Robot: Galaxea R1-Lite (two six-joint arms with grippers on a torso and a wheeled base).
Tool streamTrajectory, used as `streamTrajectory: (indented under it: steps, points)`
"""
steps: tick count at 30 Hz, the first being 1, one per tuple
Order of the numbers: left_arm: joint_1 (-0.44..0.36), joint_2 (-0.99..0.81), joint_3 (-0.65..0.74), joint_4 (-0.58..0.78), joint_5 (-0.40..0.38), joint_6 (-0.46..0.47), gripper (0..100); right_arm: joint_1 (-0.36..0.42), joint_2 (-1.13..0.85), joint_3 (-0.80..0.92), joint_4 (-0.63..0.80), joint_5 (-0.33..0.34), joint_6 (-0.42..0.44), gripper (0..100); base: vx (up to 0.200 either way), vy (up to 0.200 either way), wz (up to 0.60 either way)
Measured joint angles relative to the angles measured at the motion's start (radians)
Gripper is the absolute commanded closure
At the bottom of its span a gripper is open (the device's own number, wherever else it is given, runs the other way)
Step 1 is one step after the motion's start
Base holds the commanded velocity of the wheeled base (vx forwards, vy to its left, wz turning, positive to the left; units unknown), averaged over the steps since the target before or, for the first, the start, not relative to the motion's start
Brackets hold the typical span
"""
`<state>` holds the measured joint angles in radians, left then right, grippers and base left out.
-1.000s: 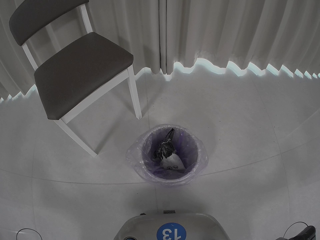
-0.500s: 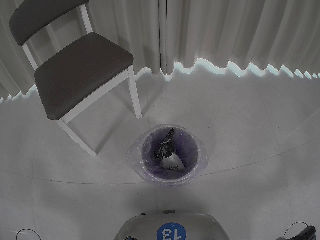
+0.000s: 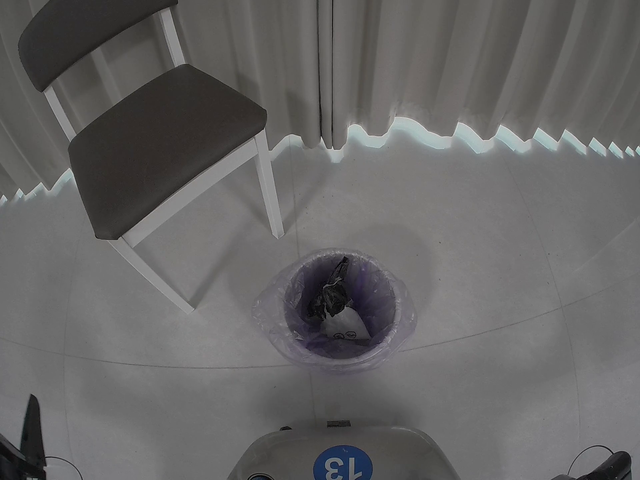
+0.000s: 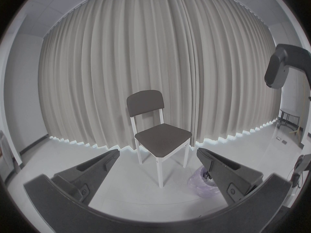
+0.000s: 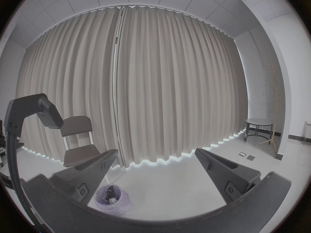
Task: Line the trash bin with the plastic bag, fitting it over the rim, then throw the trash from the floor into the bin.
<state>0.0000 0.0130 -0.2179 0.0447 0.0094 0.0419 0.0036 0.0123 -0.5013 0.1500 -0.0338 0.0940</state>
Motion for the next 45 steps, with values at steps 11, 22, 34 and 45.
streamTrajectory:
  steps: [11,22,34,45]
  points:
    - [0.000,0.000,0.181,-0.043,-0.006,-0.050,0,0.000,0.001,0.430,-0.254,0.075,0.032,0,0.000,0.000,0.00]
    - [0.000,0.000,0.200,-0.043,0.005,-0.053,0,0.000,0.001,0.483,-0.211,0.027,0.021,0,0.000,0.000,0.00]
    - [0.000,0.000,0.200,-0.043,0.003,-0.064,0,0.000,0.002,0.484,-0.209,0.236,-0.046,0,0.000,0.000,0.00]
    - [0.000,0.001,0.201,-0.043,0.000,-0.057,0,0.001,0.002,0.484,-0.211,0.189,-0.004,0,0.000,0.000,0.00]
